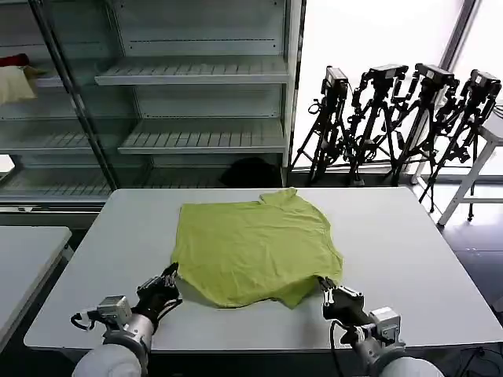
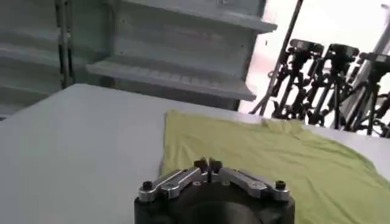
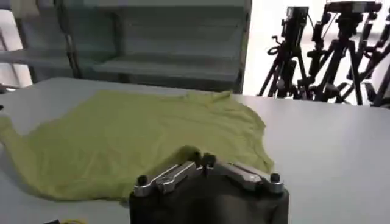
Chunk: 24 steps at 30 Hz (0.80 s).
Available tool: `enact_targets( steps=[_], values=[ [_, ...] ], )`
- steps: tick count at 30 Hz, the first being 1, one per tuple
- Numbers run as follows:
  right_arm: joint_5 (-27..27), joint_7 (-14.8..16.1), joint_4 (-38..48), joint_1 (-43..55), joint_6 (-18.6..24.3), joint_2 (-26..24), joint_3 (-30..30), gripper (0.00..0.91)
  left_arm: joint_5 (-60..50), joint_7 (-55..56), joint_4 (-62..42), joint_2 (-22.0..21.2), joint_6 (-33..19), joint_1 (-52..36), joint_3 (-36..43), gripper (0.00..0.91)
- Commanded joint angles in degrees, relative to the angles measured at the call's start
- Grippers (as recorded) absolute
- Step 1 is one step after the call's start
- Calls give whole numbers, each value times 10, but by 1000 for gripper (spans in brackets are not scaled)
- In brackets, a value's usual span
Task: Fold and organize the clothes.
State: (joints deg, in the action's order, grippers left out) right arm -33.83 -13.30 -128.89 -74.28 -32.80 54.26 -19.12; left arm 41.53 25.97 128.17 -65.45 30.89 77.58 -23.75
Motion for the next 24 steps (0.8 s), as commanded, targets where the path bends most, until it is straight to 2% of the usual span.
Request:
enact_targets(
  steps=[1,5,9,10,11,12,16,21,24],
  values=[
    [-5,67,85,114,-3,-8,7,0,8,58,-69,-18,11,-124,19,0],
    [3,66,123,160,-3,5,27,0,0,62,-88,-26,10,-133,19,0],
    [5,72,120,147,-2,2,28,0,-8,36,-72,-12,12,-111,8,20],
    [6,73,117,144,-2,1,28,0,-9,25,-68,-7,16,-106,6,91],
    [6,73,112,137,-2,2,28,0,-12,20,-64,-4,20,-102,4,665],
    [7,73,109,134,-2,3,28,0,-13,18,-62,-3,21,-100,4,907],
    [9,68,92,116,-2,7,30,0,-29,-14,-40,5,22,-65,1,907],
    [10,64,44,63,-1,0,18,0,-94,-38,24,15,22,69,-4,907],
    [10,65,19,32,1,0,7,0,-123,-33,33,2,21,130,-8,907]
  ],
)
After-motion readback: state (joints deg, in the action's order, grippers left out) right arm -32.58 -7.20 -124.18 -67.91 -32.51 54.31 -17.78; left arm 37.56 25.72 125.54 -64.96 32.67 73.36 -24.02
